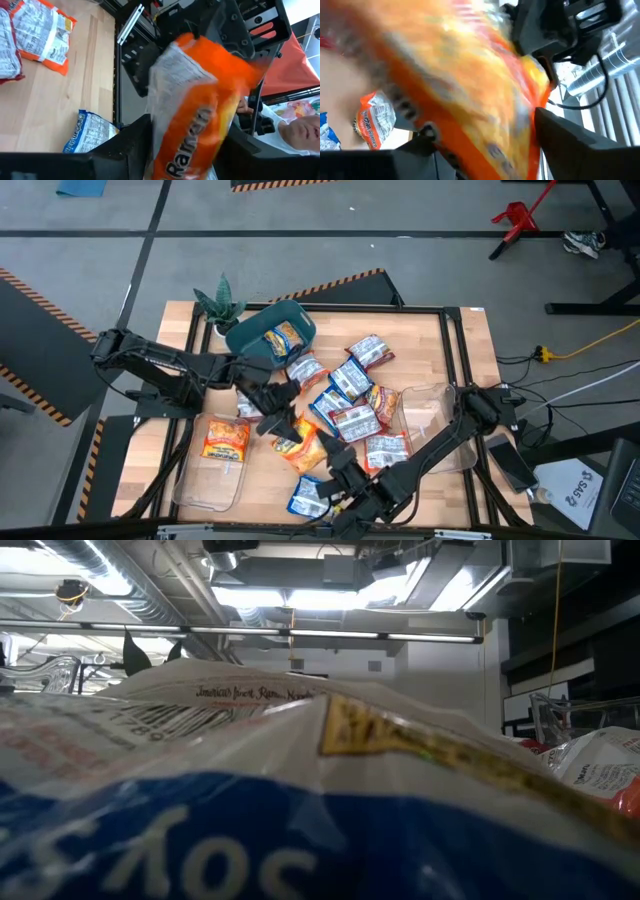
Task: Sort Maruchan noodles
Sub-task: Put the orange noodle pack into the left transparent bin
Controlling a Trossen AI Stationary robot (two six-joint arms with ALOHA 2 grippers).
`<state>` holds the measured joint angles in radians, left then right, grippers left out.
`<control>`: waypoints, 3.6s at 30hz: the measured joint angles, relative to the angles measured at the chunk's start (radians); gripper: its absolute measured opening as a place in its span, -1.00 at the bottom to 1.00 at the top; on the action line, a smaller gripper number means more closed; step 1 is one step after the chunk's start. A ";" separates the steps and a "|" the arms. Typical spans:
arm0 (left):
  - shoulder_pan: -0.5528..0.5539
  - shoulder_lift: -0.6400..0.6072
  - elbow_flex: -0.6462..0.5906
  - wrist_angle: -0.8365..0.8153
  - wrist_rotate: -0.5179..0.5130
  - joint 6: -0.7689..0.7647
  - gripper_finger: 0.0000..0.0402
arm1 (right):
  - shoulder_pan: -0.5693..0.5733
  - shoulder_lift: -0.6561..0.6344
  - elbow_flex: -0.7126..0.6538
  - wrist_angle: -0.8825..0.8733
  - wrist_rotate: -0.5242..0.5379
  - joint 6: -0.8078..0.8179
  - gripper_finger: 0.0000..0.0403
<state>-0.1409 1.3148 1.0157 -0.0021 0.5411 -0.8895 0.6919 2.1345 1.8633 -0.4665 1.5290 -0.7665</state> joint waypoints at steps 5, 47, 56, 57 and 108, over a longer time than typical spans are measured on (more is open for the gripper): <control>0.004 0.000 0.000 -0.001 -0.009 0.007 -0.13 | 0.016 0.000 0.000 0.001 0.004 0.047 0.15; -0.042 -0.003 0.000 -0.008 -0.061 0.024 -0.45 | 0.083 0.001 0.000 -0.203 0.043 0.496 -0.04; -0.172 -0.003 0.000 -0.006 -0.136 -0.154 -0.45 | 0.129 0.001 0.000 -0.309 0.042 0.731 -0.04; -0.200 -0.003 0.000 -0.008 -0.149 -0.173 -0.45 | 0.128 0.001 0.000 -0.314 0.042 0.740 -0.04; -0.454 -0.168 -0.226 -0.739 -0.048 -0.008 -0.45 | 0.054 0.001 0.000 -0.321 -0.214 0.893 -0.04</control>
<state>-0.5953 1.1465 0.7899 -0.7412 0.4931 -0.8979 0.7456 2.1353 1.8633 -0.7876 1.3151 0.1268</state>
